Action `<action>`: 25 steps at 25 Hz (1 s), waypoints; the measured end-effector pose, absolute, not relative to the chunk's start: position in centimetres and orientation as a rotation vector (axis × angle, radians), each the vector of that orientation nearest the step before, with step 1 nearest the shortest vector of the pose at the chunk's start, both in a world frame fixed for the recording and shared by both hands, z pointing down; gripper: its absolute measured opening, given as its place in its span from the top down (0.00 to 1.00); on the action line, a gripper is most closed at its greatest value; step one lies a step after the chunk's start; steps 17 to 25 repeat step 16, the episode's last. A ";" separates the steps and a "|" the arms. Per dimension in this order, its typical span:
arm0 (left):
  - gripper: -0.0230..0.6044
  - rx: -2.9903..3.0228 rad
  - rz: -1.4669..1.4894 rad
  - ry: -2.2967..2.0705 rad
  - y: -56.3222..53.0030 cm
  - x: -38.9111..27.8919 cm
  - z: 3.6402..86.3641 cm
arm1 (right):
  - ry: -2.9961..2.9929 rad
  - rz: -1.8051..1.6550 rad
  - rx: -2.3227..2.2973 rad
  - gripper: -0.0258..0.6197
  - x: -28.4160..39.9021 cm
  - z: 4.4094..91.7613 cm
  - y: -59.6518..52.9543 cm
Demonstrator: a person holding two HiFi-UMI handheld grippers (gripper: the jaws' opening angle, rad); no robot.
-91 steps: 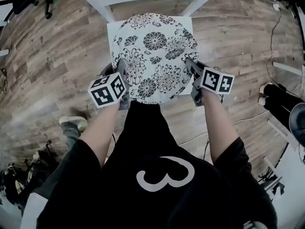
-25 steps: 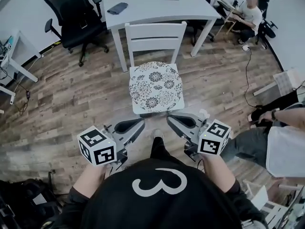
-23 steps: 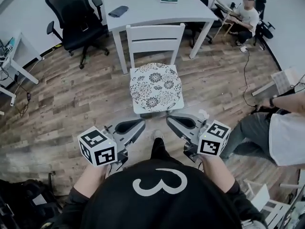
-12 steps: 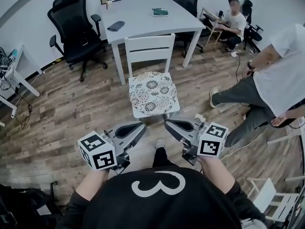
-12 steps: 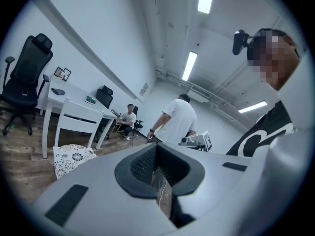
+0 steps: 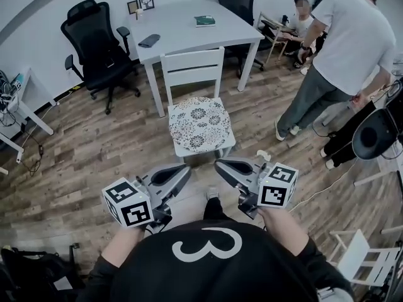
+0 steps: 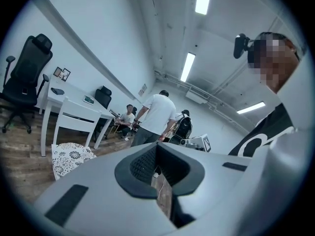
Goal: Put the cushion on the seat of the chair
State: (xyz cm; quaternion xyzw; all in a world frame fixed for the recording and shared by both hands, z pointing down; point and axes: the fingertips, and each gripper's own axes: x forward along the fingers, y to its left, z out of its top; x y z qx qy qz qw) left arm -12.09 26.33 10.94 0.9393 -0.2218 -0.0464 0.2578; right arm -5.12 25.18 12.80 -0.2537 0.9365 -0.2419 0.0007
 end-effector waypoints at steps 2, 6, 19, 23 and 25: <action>0.94 2.529 -0.135 -0.610 26.5 -12.4 11.1 | 2.936 -0.763 -0.795 0.95 -5.2 13.0 25.5; 0.94 2.502 -0.153 -0.614 27.0 -12.8 11.4 | 2.930 -0.775 -0.798 0.95 -5.3 13.2 26.3; 0.94 2.467 -0.161 -0.587 27.6 -12.7 12.6 | 2.903 -0.816 -0.803 0.95 -5.3 14.2 26.8; 0.94 2.467 -0.161 -0.587 27.6 -12.7 12.6 | 2.903 -0.816 -0.803 0.95 -5.3 14.2 26.8; 0.94 2.467 -0.161 -0.587 27.6 -12.7 12.6 | 2.903 -0.816 -0.803 0.95 -5.3 14.2 26.8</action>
